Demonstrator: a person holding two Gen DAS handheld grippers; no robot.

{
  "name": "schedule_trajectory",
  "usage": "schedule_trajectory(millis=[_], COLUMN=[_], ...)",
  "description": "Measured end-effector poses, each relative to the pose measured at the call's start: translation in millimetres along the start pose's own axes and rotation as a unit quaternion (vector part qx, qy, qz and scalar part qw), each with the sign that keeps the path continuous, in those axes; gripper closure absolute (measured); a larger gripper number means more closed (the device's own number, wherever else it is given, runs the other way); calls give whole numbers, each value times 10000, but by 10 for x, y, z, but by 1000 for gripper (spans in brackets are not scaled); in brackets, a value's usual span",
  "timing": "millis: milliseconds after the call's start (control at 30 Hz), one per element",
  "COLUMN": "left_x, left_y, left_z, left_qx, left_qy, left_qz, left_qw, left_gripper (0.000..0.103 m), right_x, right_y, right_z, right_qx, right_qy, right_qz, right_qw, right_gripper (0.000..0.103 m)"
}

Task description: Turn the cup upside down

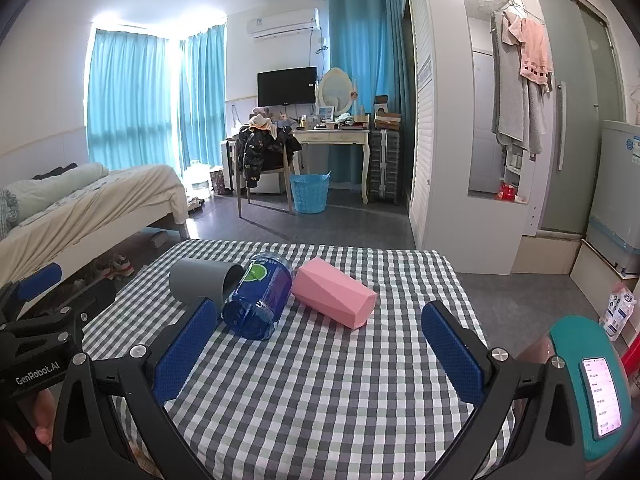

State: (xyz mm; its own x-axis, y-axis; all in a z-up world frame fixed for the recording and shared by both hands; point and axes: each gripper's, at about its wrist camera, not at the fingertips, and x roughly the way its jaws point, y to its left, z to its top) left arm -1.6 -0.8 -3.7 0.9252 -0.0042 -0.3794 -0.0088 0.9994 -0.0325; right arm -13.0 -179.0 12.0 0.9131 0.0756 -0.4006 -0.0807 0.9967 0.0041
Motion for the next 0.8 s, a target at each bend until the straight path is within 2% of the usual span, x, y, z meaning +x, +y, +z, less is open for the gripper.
schedule_trajectory(millis=[800], left_x=[0], left_y=[-18], left_z=[6], left_qx=[13], left_qy=[14], left_qz=[9], left_qw=[10000], left_gripper=[0], right_x=[12], right_y=[8], right_z=[-60], right_qx=[17], right_qy=[6], right_qz=[19], right_qw=[10000], right_gripper=[0])
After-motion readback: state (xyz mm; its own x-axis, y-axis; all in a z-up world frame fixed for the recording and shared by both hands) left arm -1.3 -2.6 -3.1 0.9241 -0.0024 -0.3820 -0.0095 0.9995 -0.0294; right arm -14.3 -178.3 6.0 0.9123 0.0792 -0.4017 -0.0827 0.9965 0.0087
